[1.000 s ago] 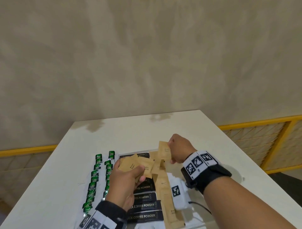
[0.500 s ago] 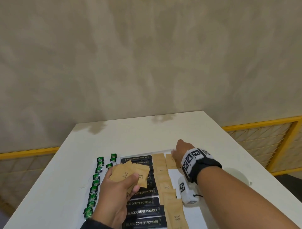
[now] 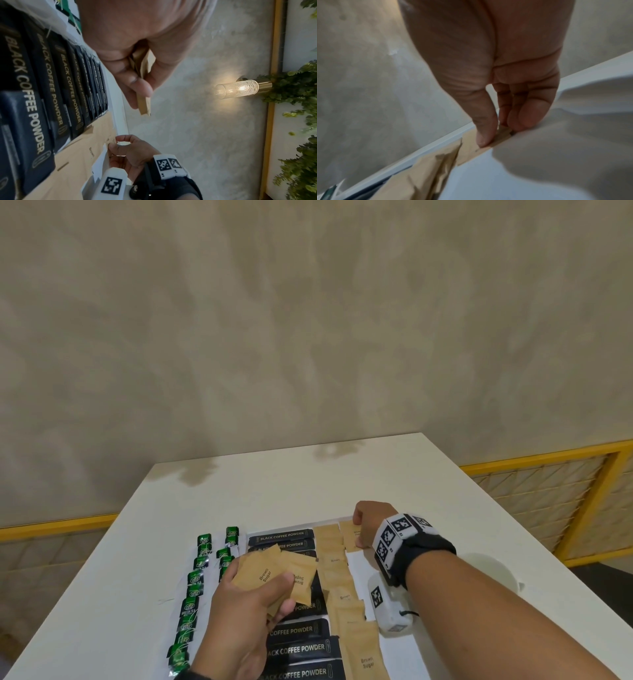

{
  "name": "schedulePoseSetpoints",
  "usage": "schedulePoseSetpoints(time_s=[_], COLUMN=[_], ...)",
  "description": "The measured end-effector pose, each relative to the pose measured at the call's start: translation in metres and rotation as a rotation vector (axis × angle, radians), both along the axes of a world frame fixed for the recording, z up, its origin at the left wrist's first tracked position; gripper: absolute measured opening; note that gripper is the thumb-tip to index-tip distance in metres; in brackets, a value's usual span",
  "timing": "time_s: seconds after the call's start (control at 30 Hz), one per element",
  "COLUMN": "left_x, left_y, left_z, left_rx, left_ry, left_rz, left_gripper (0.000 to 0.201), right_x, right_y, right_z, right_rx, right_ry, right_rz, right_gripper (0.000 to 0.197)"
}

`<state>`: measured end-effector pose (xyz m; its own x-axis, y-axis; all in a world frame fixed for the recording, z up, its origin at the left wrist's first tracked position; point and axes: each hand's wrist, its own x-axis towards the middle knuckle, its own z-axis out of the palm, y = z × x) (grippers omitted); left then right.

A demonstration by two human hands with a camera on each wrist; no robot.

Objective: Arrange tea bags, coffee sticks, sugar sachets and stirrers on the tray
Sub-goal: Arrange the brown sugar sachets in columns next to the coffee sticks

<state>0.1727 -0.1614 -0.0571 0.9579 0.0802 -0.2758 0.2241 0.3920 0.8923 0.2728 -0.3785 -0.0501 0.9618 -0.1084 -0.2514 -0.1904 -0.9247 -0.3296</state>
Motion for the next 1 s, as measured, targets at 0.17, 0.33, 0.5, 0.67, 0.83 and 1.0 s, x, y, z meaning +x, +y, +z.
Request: schedulePoseSetpoints(time_s=[0.17,0.33,0.5,0.67,0.83,1.0], left_x=[-0.002,0.000,-0.001,-0.004,-0.007,-0.008], left_y=[-0.001,-0.006,-0.012,-0.018,-0.021,-0.017], left_z=[-0.001,0.000,0.003,0.007,0.008,0.007], left_rx=[-0.024,-0.083,-0.098,-0.166,-0.172,-0.177], left_ry=[-0.004,-0.020,-0.055,-0.077,-0.075,-0.053], left_rz=[-0.035,-0.046,-0.032,-0.022,-0.028,-0.028], left_gripper=[0.049,0.061,0.048,0.044,0.039,0.039], right_x=[-0.005,-0.016,-0.042,-0.062,-0.066,-0.067], right_y=[0.002,0.008,0.019,0.024,0.019,0.008], right_z=[0.011,0.041,0.061,0.060,0.051,0.051], right_rx=[-0.016,0.232,0.804,0.890,0.915,1.039], right_ry=[-0.017,-0.040,0.284,0.330,0.259,0.270], right_rz=[0.027,0.045,0.136,0.232,0.099,-0.035], right_gripper=[0.027,0.015,0.017,0.024,0.016,0.015])
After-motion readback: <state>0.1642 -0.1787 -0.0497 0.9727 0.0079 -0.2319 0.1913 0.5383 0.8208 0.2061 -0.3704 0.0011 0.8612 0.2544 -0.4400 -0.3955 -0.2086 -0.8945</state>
